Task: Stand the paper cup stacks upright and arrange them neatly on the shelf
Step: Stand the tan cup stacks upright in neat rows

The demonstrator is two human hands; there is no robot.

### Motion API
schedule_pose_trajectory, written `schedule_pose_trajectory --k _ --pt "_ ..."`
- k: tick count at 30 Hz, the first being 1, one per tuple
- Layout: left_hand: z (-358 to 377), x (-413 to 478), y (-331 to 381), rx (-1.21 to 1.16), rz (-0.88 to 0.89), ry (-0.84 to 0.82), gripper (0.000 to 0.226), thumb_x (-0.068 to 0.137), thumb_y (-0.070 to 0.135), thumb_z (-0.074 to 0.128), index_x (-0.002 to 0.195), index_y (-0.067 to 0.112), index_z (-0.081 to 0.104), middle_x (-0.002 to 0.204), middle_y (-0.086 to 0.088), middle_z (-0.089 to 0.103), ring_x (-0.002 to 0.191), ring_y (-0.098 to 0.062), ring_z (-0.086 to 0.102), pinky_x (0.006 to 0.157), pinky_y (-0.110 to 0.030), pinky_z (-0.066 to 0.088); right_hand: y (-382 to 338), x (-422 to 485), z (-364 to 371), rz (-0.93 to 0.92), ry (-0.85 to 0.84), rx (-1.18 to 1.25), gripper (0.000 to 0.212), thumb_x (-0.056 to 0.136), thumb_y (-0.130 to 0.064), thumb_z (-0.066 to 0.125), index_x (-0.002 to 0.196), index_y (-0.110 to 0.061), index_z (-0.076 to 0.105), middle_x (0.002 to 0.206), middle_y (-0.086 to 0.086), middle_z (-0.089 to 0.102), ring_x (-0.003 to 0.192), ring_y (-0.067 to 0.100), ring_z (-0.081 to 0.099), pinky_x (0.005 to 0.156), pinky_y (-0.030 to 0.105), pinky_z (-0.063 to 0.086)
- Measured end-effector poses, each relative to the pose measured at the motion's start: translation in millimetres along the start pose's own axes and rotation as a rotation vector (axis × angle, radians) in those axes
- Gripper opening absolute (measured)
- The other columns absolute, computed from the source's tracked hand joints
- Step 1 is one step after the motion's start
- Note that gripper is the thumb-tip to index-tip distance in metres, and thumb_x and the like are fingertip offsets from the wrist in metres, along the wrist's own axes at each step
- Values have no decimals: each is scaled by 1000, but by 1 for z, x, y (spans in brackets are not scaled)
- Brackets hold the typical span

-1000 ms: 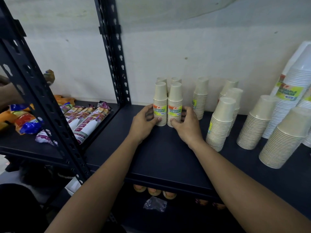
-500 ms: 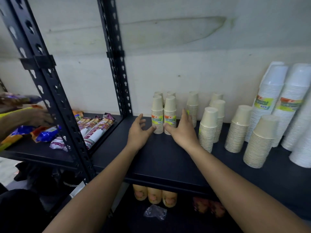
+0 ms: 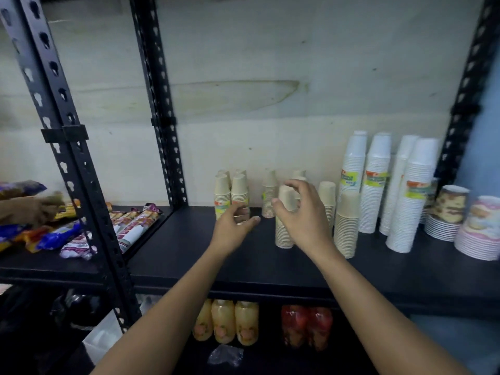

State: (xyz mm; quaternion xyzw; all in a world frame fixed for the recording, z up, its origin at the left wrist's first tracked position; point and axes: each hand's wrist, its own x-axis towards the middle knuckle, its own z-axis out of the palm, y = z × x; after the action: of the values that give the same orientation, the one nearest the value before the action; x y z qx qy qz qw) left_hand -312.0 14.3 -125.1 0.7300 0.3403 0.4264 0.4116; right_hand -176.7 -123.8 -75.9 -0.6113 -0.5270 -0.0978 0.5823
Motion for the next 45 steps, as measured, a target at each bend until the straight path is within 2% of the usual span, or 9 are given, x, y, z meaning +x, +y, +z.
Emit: schedule_pose_trajectory --k 3,7,9,22,30,32,38,42,45 --pt "25 -4 5 -52 -27 -109 55 85 26 82 135 19 58 124 -1 66 113 -17 66 91 -24 53 16 -12 -40 45 52 -43 42 90 -30 72 129 -22 58 128 -6 56 119 5 52 102 23 43" --pt "46 -9 6 -27 -49 -192 73 83 29 84 147 18 49 135 -2 61 121 -18 62 105 -40 52 46 -34 -81 159 242 3 31 91 -27 71 120 -21 60 118 -8 61 113 8 59 96 39 55" --pt "54 -11 7 -45 -60 -197 75 84 25 84 148 18 46 137 -2 59 121 -16 60 101 -35 52 60 -42 -94 230 284 -9 31 91 -24 71 119 -19 61 115 -7 62 109 9 59 90 43 57" --pt "74 -10 0 -67 -90 -257 72 90 6 71 154 20 39 141 4 57 128 -10 55 103 -26 42 112 -53 -97 541 -73 -21 67 88 -31 67 149 -27 41 146 -6 52 131 10 51 112 40 43" --pt "73 -3 -5 -87 -82 -272 66 92 -2 63 152 18 41 131 6 60 117 -3 60 90 -13 46 122 -40 -89 644 -198 77 77 87 -21 62 153 -42 28 139 -17 57 122 11 58 108 42 47" --pt "73 -3 -7 -91 -81 -274 66 92 -1 65 151 18 42 129 6 62 116 -3 60 95 -19 49 123 -43 -88 653 -189 76 77 88 -16 64 154 -37 29 139 -14 59 122 11 59 106 39 47" --pt "70 -5 -7 -109 -61 -269 60 90 2 70 143 19 50 118 12 66 107 1 64 87 -12 51 110 -47 -87 606 -149 101 68 87 -7 70 149 -21 43 130 -9 59 113 6 60 93 23 45" --pt "61 -11 -6 -110 -42 -242 59 89 3 72 141 22 52 117 15 65 106 2 64 84 -13 53 97 -49 -75 554 -159 107 51 87 -13 73 133 -27 55 129 -5 64 108 0 62 90 21 48" --pt "46 -14 -8 -101 -41 -204 62 88 5 74 143 21 51 123 11 64 111 -4 65 92 -22 53 86 -46 -58 528 -202 100 56 86 -16 76 137 -24 55 127 -6 65 107 0 62 89 21 49"
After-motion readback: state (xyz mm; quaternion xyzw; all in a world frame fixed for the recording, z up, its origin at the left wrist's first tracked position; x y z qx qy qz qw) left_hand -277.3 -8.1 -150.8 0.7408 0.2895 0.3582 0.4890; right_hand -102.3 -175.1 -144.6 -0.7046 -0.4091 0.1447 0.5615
